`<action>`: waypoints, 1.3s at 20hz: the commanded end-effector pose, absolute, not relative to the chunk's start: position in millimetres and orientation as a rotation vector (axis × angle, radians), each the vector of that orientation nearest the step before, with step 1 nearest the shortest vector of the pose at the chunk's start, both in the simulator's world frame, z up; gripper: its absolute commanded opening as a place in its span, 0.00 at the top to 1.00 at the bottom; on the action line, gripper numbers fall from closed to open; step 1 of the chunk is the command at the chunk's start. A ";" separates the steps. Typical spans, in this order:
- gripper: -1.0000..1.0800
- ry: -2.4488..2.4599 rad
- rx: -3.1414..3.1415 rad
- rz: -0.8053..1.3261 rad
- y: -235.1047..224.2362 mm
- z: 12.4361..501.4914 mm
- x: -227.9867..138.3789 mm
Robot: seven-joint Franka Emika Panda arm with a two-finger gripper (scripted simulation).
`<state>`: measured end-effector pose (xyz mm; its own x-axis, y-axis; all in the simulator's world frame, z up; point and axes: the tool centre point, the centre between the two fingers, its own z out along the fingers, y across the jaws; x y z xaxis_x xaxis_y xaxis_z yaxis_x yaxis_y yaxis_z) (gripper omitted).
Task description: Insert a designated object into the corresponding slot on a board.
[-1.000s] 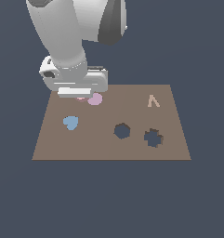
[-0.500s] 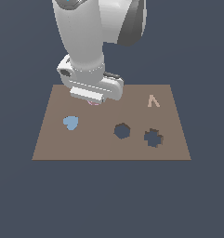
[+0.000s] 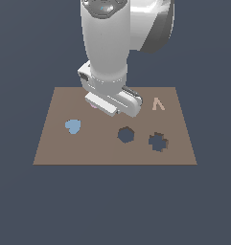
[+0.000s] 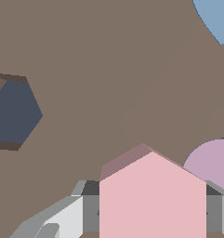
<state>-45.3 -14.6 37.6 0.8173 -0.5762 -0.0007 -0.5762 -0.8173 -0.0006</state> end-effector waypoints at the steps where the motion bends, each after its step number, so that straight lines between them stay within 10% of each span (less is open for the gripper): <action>1: 1.00 1.071 -2.952 0.000 -3.8 38.3 -35.3; 26: 1.00 1.808 -2.568 0.001 38.2 40.6 50.7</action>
